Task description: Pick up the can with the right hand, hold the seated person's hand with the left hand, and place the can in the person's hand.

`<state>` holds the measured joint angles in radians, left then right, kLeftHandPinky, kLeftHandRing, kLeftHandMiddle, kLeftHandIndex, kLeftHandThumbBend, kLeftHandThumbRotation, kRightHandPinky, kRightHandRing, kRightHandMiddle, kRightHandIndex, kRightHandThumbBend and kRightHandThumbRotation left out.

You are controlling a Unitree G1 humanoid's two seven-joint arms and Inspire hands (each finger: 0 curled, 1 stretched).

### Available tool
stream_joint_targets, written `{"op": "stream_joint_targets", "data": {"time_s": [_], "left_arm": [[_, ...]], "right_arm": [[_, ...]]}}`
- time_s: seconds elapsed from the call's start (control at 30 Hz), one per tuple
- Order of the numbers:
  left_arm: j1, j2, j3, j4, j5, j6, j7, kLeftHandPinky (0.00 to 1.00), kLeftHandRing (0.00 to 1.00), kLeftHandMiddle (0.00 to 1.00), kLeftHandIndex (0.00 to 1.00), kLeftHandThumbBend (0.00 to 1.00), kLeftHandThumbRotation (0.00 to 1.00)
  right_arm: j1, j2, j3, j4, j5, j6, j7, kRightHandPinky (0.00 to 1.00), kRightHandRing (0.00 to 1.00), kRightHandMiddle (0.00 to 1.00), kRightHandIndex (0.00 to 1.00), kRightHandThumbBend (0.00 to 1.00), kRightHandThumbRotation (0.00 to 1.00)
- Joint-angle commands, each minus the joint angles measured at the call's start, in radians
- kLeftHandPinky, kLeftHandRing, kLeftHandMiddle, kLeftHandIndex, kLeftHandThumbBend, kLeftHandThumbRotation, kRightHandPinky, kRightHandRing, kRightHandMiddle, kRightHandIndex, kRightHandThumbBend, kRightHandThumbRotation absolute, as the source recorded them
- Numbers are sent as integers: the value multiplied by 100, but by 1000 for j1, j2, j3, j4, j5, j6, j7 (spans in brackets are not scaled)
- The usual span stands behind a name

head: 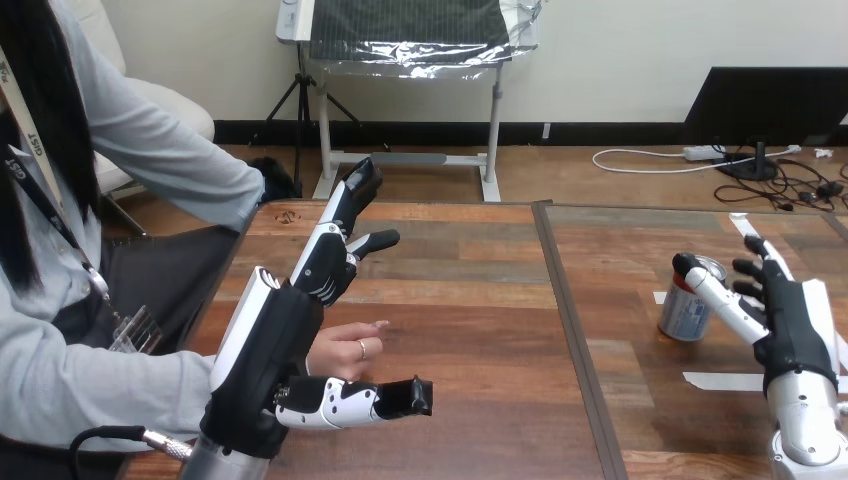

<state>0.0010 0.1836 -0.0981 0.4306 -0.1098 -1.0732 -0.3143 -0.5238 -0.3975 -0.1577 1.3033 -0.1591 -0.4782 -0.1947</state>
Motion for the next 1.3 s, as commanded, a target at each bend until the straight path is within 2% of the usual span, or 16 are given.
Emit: {"op": "stream_joint_targets", "data": {"time_s": [0.0, 0.07, 0.17, 0.3, 0.57, 0.77, 0.83, 0.97, 1.1, 1.27], "left_arm": [[-24, 6, 14, -58, -8, -2, 0, 86, 100, 100, 100, 100, 51], [-22, 6, 12, -60, -13, 0, -2, 87, 100, 100, 100, 100, 51], [-19, 7, 9, -65, -22, 4, -5, 87, 100, 100, 100, 100, 51], [-16, 6, 11, -70, -19, 4, -4, 87, 100, 100, 100, 100, 51], [-15, 6, 14, -74, -12, -7, -5, 88, 100, 100, 100, 100, 52], [-19, 13, 8, -72, -28, -11, -18, 88, 100, 100, 100, 100, 52], [-18, 14, 7, -74, -31, -11, -21, 88, 100, 100, 100, 100, 50], [-14, 14, 12, -83, -23, -6, -19, 89, 100, 100, 100, 100, 50], [-15, 15, 14, -80, -19, -13, -19, 89, 100, 100, 100, 100, 51], [-13, 18, 12, -86, -22, -13, -22, 89, 100, 100, 100, 100, 52]], "right_arm": [[-100, -5, 4, 2, 5, 18, 6, 48, 59, 86, 95, 100, 65], [-99, -6, 7, 3, 2, 25, 9, 49, 61, 86, 95, 100, 65], [-97, -4, 7, 5, 3, 32, 15, 56, 68, 87, 95, 100, 65], [-96, -2, 6, 8, 4, 43, 20, 71, 80, 88, 95, 100, 63], [-93, 2, 8, 11, 2, 63, 25, 80, 85, 88, 94, 100, 62], [-91, 4, 13, 13, -3, 73, 26, 74, 80, 87, 94, 100, 62], [-90, 5, 13, 13, -3, 74, 28, 67, 74, 87, 94, 100, 62], [-88, 5, 14, 15, -3, 75, 37, 59, 68, 87, 94, 100, 62], [-87, 7, 16, 17, -7, 78, 36, 59, 69, 87, 94, 100, 63], [-87, 9, 24, 19, -16, 83, 34, 67, 75, 87, 94, 100, 63]]}}
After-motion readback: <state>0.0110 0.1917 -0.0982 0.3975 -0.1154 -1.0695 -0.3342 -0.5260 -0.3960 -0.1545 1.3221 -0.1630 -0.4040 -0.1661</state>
